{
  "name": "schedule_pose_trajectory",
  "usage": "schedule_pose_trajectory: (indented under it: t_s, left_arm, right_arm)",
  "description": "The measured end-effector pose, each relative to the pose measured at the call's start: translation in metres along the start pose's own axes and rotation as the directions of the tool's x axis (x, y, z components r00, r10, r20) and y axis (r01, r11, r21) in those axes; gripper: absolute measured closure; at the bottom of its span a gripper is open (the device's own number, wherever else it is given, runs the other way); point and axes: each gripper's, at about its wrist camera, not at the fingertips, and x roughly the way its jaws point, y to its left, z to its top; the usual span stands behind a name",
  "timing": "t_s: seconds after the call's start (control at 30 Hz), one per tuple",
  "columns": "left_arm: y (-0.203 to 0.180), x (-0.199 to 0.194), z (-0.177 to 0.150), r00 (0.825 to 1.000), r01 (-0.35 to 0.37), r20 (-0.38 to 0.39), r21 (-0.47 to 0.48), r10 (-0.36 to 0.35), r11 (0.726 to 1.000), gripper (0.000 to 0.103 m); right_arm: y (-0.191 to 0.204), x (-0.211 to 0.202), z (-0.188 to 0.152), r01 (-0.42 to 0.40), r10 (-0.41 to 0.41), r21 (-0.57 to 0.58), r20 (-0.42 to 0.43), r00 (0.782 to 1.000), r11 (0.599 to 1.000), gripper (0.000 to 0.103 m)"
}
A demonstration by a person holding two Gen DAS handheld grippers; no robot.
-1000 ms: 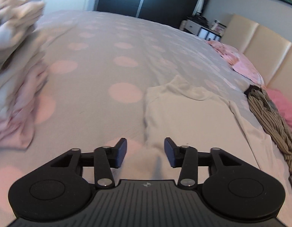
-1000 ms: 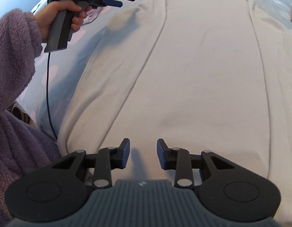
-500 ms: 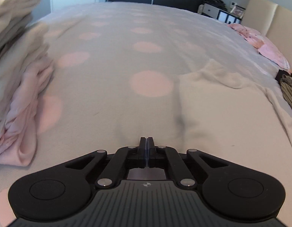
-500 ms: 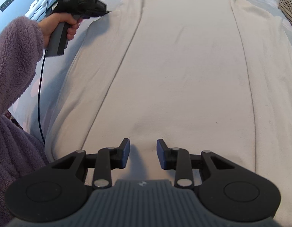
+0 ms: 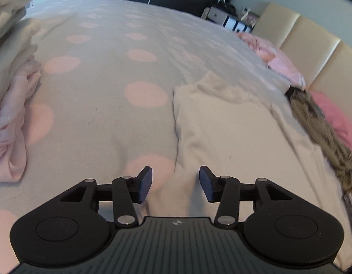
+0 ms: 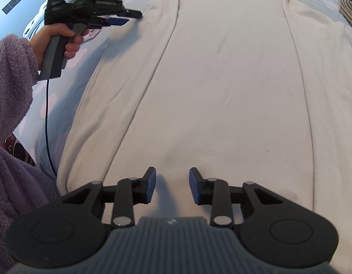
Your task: Fold clothes
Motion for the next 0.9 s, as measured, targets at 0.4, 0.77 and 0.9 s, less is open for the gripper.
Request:
schedule_pose_trajectory:
  t_s: [0.4, 0.77, 0.9]
  left_arm:
    - [-0.001, -0.024, -0.011, 0.996, -0.083, 0.002, -0.056, 0.084, 0.995, 0.080]
    - [-0.019, -0.083, -0.050, 0.992, -0.098, -0.083, -0.004, 0.097, 0.995, 0.079]
    - [-0.032, -0.111, -0.078, 0.991, -0.060, -0.122, 0.031, 0.063, 0.998, 0.079]
  right_arm:
    - [0.009, -0.015, -0.012, 0.029, -0.028, -0.050, 0.023, 0.999, 0.998, 0.067]
    - [0.042, -0.014, -0.026, -0.078, 0.081, -0.120, 0.017, 0.997, 0.990, 0.071]
    - [0.063, -0.007, -0.036, -0.134, 0.133, -0.166, -0.015, 0.991, 0.977, 0.078]
